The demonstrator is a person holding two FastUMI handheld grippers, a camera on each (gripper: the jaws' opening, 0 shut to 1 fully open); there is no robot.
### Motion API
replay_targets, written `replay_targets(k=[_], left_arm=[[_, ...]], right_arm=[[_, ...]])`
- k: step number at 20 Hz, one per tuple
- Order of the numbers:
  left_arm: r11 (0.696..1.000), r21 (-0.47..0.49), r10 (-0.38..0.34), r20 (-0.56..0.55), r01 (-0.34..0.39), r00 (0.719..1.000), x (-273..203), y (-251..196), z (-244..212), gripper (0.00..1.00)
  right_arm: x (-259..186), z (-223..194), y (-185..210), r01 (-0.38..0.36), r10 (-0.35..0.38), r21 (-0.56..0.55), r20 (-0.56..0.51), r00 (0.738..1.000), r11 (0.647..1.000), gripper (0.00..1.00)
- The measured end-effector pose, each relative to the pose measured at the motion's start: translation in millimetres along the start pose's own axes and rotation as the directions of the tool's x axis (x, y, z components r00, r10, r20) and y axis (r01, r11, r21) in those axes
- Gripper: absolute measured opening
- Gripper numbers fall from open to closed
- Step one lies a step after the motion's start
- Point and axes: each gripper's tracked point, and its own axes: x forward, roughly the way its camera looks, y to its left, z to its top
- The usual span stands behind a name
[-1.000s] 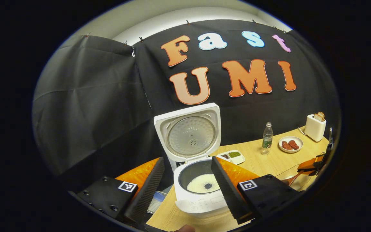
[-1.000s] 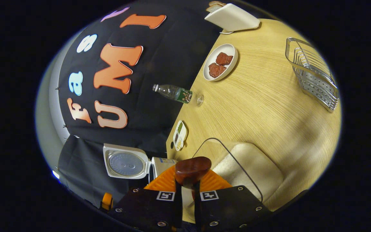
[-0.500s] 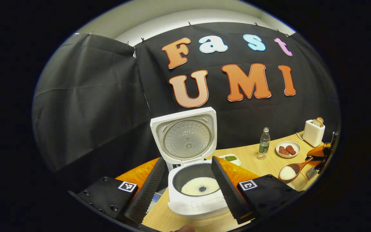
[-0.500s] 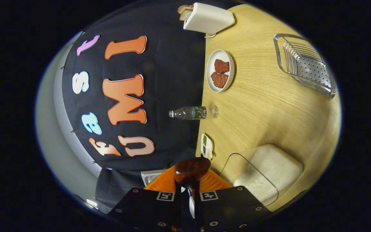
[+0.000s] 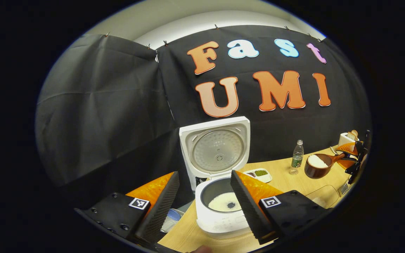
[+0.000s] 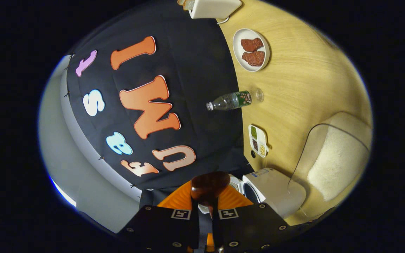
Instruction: Close the left gripper, press the button to open the rice cooker; take a wooden spoon from the chopstick holder with the right hand, scoop a spoonful of rice and pour it into the rice cooker, then put the wooden spoon back into the chopstick holder.
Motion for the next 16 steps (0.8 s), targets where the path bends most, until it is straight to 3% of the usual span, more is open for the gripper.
replay_targets(k=[5, 6, 10, 16], left_arm=[[0.998, -0.026, 0.057, -0.008, -0.057, 0.998, 5, 34, -11, 0.95], [0.997, -0.034, 0.073, -0.012, -0.074, 0.997, 4, 44, -14, 0.99], [0.990, -0.053, 0.126, -0.034, -0.127, 0.991, 5, 78, -24, 0.95], [0.983, -0.065, 0.168, -0.052, -0.171, 0.984, 11, 117, -37, 0.95]], right_arm=[[40, -43, 4, 0.017, -0.016, 0.012, -0.083, 0.996, 1.000, 0.14], [49, -52, 5, 0.024, -0.024, 0.007, -0.099, 0.995, 1.000, 0.14], [89, -92, 11, 0.029, -0.026, 0.021, -0.162, 0.986, 0.999, 0.14], [138, -136, -5, 0.068, -0.078, -0.056, -0.210, 0.975, 0.996, 0.14]])
